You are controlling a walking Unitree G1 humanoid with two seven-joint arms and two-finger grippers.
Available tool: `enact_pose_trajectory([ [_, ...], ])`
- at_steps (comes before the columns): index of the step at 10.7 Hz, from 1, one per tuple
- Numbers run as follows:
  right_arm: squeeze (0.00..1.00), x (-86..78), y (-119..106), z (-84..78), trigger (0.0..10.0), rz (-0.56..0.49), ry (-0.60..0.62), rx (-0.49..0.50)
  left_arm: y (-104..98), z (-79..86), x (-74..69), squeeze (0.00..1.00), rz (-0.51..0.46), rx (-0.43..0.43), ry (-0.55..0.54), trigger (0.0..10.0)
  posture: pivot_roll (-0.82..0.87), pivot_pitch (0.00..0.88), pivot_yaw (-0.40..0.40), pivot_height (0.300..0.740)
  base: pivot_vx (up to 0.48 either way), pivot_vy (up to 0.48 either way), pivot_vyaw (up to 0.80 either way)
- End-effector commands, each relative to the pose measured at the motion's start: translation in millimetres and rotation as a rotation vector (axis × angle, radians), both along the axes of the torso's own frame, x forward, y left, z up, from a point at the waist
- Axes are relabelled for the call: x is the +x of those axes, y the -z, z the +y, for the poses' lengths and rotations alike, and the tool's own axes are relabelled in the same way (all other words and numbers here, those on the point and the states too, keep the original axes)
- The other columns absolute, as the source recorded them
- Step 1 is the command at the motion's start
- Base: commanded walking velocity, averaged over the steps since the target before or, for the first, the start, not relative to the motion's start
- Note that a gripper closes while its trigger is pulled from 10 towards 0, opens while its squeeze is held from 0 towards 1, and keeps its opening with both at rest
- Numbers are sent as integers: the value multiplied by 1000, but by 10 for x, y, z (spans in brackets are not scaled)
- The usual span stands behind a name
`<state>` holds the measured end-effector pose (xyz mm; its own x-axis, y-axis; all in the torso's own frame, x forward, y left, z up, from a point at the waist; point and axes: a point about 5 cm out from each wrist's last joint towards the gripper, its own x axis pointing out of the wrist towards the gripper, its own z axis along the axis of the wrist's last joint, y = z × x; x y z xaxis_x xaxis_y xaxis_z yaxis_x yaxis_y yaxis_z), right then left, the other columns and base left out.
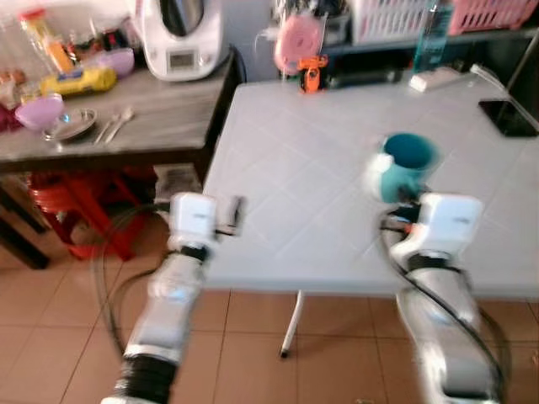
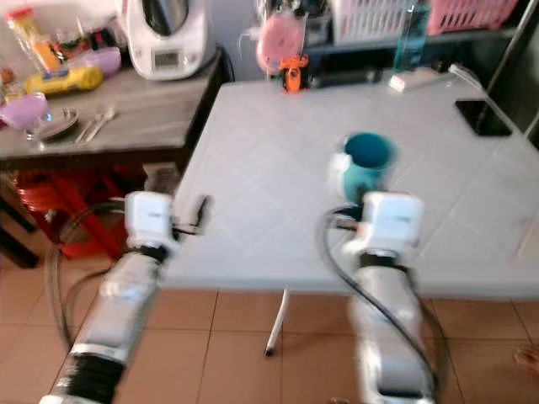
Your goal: Setting the table
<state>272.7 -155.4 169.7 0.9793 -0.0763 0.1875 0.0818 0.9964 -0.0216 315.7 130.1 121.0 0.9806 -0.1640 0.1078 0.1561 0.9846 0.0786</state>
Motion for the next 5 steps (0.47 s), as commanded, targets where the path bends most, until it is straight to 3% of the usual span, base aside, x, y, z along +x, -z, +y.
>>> enact_pose_trajectory([
  [1, 0, 15, -71, -23, 10000, -36, 9, -4, 1, -26, -5, 0, 0, 4, 12, 10000, -148, 61, 152, 740, 0, 409, 0],
  [5, 0, 49, -96, -18, 10000, -53, 8, -7, -18, -69, 29, 0, -8, -4, 17, 10000, -150, 42, 151, 740, 0, 427, 0],
])
